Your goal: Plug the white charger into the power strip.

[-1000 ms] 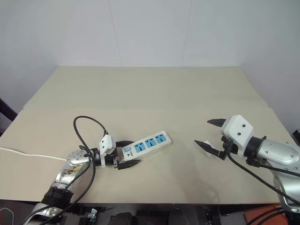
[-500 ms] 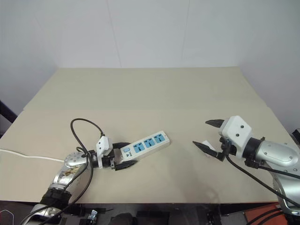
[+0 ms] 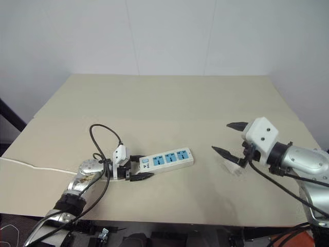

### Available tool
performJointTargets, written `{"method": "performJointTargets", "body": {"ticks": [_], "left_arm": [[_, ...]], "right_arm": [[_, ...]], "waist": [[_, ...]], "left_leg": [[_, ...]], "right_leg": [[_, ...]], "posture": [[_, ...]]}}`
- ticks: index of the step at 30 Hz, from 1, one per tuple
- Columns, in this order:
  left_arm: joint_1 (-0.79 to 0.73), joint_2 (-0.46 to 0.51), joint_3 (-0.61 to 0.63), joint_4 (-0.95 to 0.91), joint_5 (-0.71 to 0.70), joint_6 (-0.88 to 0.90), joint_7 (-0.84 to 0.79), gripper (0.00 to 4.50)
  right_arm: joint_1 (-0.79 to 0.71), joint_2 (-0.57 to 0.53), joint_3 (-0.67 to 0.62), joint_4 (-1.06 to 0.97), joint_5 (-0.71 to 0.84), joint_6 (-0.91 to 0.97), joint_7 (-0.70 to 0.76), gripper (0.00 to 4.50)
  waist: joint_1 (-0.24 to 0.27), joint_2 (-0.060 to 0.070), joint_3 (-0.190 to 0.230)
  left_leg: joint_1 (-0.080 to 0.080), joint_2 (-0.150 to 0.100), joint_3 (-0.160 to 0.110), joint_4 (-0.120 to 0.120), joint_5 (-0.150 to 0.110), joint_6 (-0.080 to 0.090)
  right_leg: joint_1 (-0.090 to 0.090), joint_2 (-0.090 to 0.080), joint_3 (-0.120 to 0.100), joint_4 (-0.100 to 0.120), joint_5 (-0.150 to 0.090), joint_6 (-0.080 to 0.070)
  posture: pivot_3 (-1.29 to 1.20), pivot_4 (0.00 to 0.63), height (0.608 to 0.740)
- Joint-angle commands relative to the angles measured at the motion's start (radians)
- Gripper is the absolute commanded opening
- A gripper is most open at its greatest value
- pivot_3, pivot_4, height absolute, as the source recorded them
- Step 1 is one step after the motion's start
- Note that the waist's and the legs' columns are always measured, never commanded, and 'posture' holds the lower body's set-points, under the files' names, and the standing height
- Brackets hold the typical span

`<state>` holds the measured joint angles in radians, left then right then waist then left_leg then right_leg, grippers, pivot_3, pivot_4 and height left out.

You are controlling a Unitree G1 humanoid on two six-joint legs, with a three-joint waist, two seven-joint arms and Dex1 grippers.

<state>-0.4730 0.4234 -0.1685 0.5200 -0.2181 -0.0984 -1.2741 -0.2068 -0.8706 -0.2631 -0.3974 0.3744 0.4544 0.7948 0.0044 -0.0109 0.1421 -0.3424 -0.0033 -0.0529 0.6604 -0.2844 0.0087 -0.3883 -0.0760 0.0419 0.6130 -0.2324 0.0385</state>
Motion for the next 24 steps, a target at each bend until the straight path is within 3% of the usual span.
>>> {"method": "performJointTargets", "body": {"ticks": [1,7,12,15,20,24], "left_arm": [[-0.056,0.016,-0.039,0.014,0.018,-0.044,-0.112,3.31],[-0.101,-0.003,-0.04,0.05,0.001,-0.064,-0.206,3.31],[-0.085,-0.019,-0.046,0.084,0.033,-0.105,-0.201,3.31],[-0.07,-0.027,-0.049,0.092,0.04,-0.108,-0.199,3.31],[-0.06,-0.039,-0.059,0.089,0.05,-0.112,-0.194,3.31],[-0.055,-0.055,-0.062,0.081,0.048,-0.106,-0.19,3.31]], "right_arm": [[-0.118,-0.005,0.043,0.046,-0.023,0.192,-0.115,4.5],[-0.205,-0.032,0.104,0.044,0.005,0.389,-0.124,4.5],[-0.41,-0.035,0.187,0.098,0.031,0.834,-0.205,4.5],[-0.552,-0.095,0.254,0.156,0.066,1.0,-0.157,4.5],[-0.831,-0.245,0.583,0.321,0.155,1.157,0.013,4.5],[-0.969,-0.272,0.848,0.434,0.148,1.16,0.11,4.5]], "waist": [[-0.003,0.0,0.0],[-0.003,0.0,0.0],[-0.008,0.0,0.0],[-0.002,0.0,0.0],[-0.001,0.002,0.0],[-0.002,0.002,0.0]], "left_leg": [[-0.002,0.0,0.0,0.0,0.0,0.0],[-0.011,0.0,-0.001,0.0,0.0,0.0],[-0.016,0.0,-0.001,0.001,0.0,0.0],[-0.016,0.0,-0.001,0.001,0.0,0.0],[-0.016,0.0,-0.001,0.0,0.0,0.001],[-0.015,0.0,0.0,0.001,0.0,0.001]], "right_leg": [[-0.001,0.0,0.0,0.0,0.0,0.0],[-0.01,0.0,-0.002,0.0,0.0,0.0],[-0.015,-0.001,-0.001,0.0,0.001,0.0],[-0.016,-0.001,-0.001,-0.001,0.001,-0.001],[-0.016,-0.001,-0.001,-0.002,0.0,-0.001],[-0.016,-0.001,-0.001,-0.002,0.0,0.0]], "posture": [[0.0,0.15,0.74],[0.0,0.15,0.74],[0.0,0.15,0.74],[0.0,0.15,0.74],[0.0,0.15,0.74],[0.0,0.15,0.74]]}}
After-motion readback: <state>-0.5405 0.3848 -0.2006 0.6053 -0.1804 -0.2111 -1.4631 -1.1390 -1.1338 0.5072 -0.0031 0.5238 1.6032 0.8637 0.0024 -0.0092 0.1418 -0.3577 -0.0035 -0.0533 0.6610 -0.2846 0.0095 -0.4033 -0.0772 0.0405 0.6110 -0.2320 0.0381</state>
